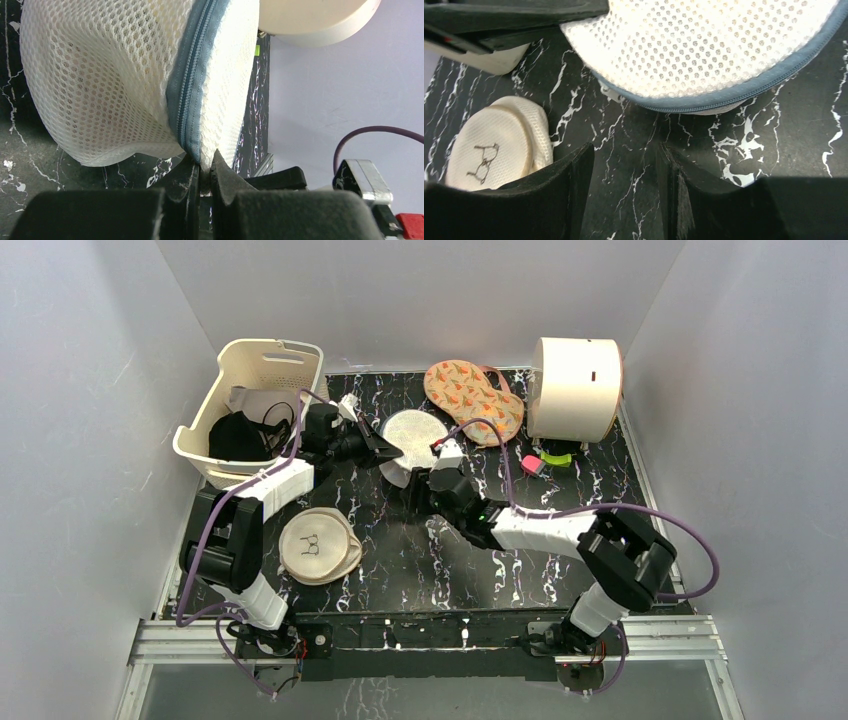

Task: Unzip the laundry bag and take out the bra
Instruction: Unzip the laundry bag at the center of the board.

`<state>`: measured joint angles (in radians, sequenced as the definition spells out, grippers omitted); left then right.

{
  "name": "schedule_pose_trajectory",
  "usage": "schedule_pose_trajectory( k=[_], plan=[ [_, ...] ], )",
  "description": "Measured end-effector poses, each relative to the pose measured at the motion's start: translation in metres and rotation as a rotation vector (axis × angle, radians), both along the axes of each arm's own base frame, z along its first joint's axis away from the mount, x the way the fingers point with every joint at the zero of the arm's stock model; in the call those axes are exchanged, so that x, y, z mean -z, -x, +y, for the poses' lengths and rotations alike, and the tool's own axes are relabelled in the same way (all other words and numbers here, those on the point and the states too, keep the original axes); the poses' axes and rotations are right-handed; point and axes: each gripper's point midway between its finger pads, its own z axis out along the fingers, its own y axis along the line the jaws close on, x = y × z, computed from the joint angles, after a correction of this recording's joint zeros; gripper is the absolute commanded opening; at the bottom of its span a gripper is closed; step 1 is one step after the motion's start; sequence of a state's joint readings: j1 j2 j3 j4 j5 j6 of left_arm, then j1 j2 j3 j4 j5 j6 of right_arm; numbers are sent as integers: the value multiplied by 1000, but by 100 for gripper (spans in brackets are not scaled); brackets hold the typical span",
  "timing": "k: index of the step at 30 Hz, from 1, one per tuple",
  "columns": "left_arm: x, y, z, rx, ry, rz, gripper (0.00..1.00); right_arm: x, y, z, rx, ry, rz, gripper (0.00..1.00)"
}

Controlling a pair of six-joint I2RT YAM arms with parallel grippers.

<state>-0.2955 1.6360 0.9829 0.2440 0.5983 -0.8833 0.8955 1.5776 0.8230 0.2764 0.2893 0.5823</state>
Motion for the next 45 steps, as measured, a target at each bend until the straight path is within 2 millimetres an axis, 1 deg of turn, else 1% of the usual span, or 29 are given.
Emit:
schedule_pose_trajectory(
  k=[3, 9, 12, 17, 21, 26, 33, 42, 45],
  plan=[
    [0, 0, 0, -4, 6, 3, 0, 3, -8, -1, 45, 8, -23, 46],
    [2, 2, -1, -5, 13, 10, 0, -4, -25, 3, 100, -12, -73, 44],
    [1, 1, -1, -7, 17, 8, 0, -9, -33, 8, 116, -20, -91, 39],
    [-2, -3, 2, -18, 23, -4, 0, -8, -42, 13, 140, -15, -101, 30],
    [-3, -4, 2, -22, 27, -5, 0, -8, -45, 15, 148, -18, -103, 27],
    [-3, -4, 2, -24, 31, -3, 0, -10, -46, 17, 148, -23, -104, 20],
    [-4, -5, 2, -25, 37, -4, 0, -12, -47, 19, 150, -34, -103, 0],
    [-3, -5, 2, -23, 30, -7, 0, -11, -47, 17, 167, -31, -103, 0],
    [-1, -3, 3, -19, 21, -3, 0, -8, -47, 12, 165, -3, -102, 0]
  ],
)
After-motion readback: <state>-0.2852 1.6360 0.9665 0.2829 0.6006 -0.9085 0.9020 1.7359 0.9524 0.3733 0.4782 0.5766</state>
